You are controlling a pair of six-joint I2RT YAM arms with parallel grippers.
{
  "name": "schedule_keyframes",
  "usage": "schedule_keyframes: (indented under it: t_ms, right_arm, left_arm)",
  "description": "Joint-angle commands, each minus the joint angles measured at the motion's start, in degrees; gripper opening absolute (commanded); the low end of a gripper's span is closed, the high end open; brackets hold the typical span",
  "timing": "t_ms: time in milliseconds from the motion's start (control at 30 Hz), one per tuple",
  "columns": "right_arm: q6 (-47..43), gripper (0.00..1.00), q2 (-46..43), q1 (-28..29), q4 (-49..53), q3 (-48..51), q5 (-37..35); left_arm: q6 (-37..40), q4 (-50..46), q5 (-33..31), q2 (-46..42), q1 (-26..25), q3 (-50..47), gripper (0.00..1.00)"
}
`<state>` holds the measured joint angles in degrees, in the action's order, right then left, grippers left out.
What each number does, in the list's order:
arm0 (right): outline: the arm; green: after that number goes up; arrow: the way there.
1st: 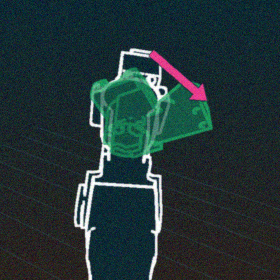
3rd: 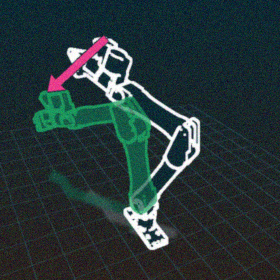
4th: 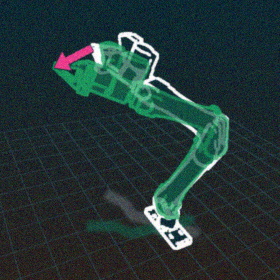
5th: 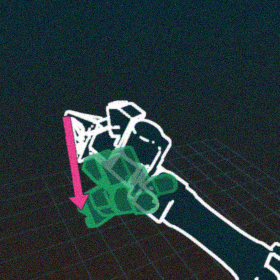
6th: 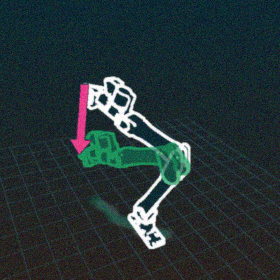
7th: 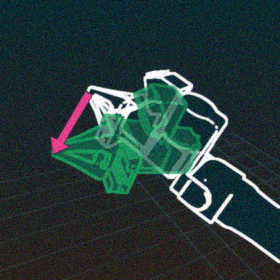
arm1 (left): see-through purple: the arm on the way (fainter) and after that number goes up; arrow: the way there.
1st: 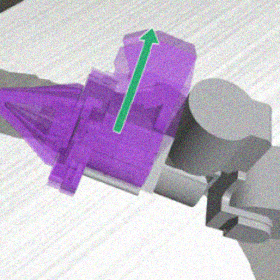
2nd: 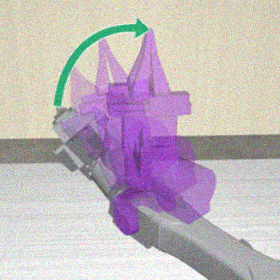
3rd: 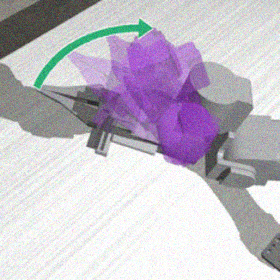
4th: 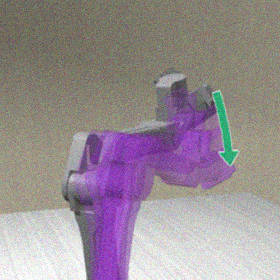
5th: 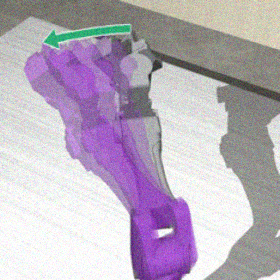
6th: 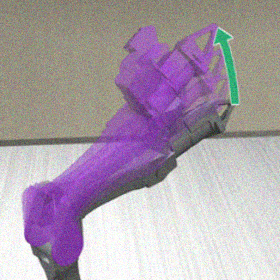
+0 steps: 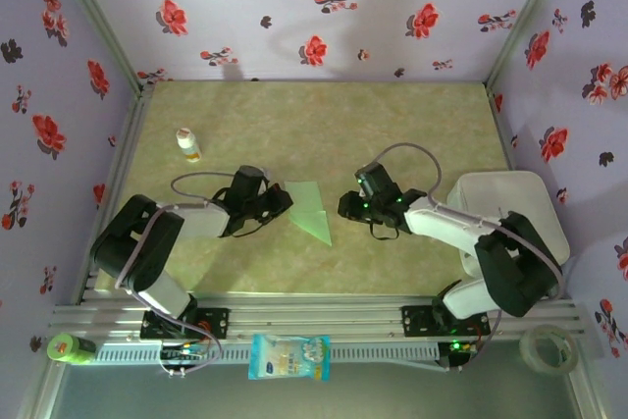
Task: Fold a paper plane with a square sheet of paper (pick it up from the middle)
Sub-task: Fourth fold the wing at the center of the table.
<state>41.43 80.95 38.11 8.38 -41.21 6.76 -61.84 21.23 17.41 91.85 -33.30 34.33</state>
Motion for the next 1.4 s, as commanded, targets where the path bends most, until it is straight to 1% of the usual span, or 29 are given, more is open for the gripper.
schedule_keyframes:
  t_ms: [0, 33, 133, 267, 333, 433, 633, 767, 833, 933, 1067, 1100, 1200, 1367]
  right_arm:
    - [-3.8, 0.34, -1.8, 1.8, -0.8, 0.9, -4.4]
    - [-4.0, 0.34, -1.9, 2.3, -1.0, 0.9, -4.5]
    - [-4.3, 0.34, -1.8, 3.1, -1.4, 0.9, -4.4]
    - [-4.6, 0.34, -1.9, 4.4, -1.6, 1.4, -5.9]
    - [-5.1, 0.34, -2.2, 4.9, -1.1, 1.5, -6.4]
    - [-6.4, 0.34, -3.0, 6.2, -1.2, 1.9, -7.8]
    - [-10.8, 0.35, -4.6, 9.8, -2.1, 2.8, -11.7]
    - [-17.1, 0.35, -6.0, 14.4, -7.5, 5.4, -14.6]
    - [-20.3, 0.36, -6.1, 17.1, -9.5, 6.0, -16.7]
    - [-24.8, 0.38, -4.1, 20.6, -11.1, 5.4, -19.0]
    - [-29.2, 0.38, 1.3, 23.9, -10.7, 2.4, -22.4]
    - [-29.8, 0.39, 2.6, 24.6, -10.2, 1.5, -23.8]
    - [-31.5, 0.41, 6.3, 25.9, -9.0, -0.6, -25.1]
    - [-31.0, 0.42, 10.3, 26.9, -9.2, -2.4, -30.1]
  left_arm:
    - [-1.1, 0.2, -2.5, -0.9, -0.6, -0.1, 0.0]
    - [-1.1, 0.2, -2.2, -0.9, -0.6, 0.0, 0.0]
    - [-0.9, 0.5, -0.8, -0.7, -0.7, 0.6, 0.04]
    - [-0.8, 0.8, 0.5, -0.2, -0.7, 0.9, 0.08]
    - [-0.9, 0.9, 1.0, -0.2, -0.7, 1.0, 0.07]
    - [-1.1, 0.5, 1.1, -0.3, -0.7, 1.2, 0.03]
    - [-2.1, 0.9, 1.8, 0.1, -0.6, 1.3, 0.02]
    - [-1.8, 0.3, 2.9, 0.7, -0.6, 2.2, 0.04]
    - [-2.0, 0.4, 3.2, 0.8, -0.6, 2.2, 0.05]
    - [-2.4, 0.8, 3.8, 0.6, -0.6, 2.2, 0.06]
    - [-2.1, 0.3, 4.6, 0.4, -0.7, 2.9, 0.08]
    - [-2.1, 0.1, 4.7, 0.4, -0.6, 3.1, 0.08]
    - [-2.4, -0.2, 4.8, 0.3, -0.6, 3.1, 0.09]
    - [-2.7, -0.6, 4.9, 0.3, -0.7, 3.3, 0.09]
